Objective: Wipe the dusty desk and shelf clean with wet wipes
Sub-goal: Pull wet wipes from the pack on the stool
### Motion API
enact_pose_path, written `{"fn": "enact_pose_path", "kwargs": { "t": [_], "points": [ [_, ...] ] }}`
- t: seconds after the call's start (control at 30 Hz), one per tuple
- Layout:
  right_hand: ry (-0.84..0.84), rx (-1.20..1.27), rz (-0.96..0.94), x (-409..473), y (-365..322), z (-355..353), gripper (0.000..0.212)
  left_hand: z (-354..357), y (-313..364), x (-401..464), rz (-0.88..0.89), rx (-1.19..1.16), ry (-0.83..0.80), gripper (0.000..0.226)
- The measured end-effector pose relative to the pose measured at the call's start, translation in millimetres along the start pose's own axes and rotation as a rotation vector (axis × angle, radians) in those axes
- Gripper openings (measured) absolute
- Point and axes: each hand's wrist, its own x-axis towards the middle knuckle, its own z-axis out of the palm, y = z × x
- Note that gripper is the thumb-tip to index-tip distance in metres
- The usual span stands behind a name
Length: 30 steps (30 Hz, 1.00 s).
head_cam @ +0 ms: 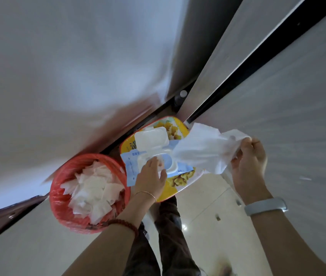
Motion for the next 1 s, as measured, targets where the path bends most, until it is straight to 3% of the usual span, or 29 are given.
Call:
{"fn": "enact_pose_path", "kwargs": {
  "t": [0.13,0.23,0.33,0.43,0.57,0.7,0.8,0.87,1.0],
  "points": [
    [0.016,-0.342,-0.245,-13,-10,-17,0.018,11,8,5,0.032,0.326,-0.357,0.05],
    [0.008,-0.443,-0.223,-26,-21,-21,0.019,4,15,1,-0.026,0.281,-0.387,0.046],
    [-0.099,-0.484,-0.202,-42,-41,-21,0.017,-17,31,-10,-0.071,0.106,-0.264,0.04],
    [-0.279,-0.491,-0.227,-67,-69,-16,0.027,-56,60,-36,-0.009,-0.064,-0.166,0.04],
    [-0.55,-0.584,-0.272,-107,-116,2,0.023,-125,102,-97,0.205,-0.329,-0.091,0.065],
    [-0.848,-0.641,-0.398,-168,-184,28,0.025,-198,132,-172,0.365,-0.418,0.07,0.08],
    [-0.989,-0.634,-0.579,-223,-229,47,0.025,-240,140,-221,0.344,-0.441,0.196,0.071],
    [-1.053,-0.597,-0.742,-262,-250,60,0.011,-266,140,-255,0.282,-0.456,0.303,0.063],
    [-1.087,-0.521,-0.954,-340,-273,81,0.012,-310,113,-332,0.255,-0.508,0.568,0.012]
  ]
}}
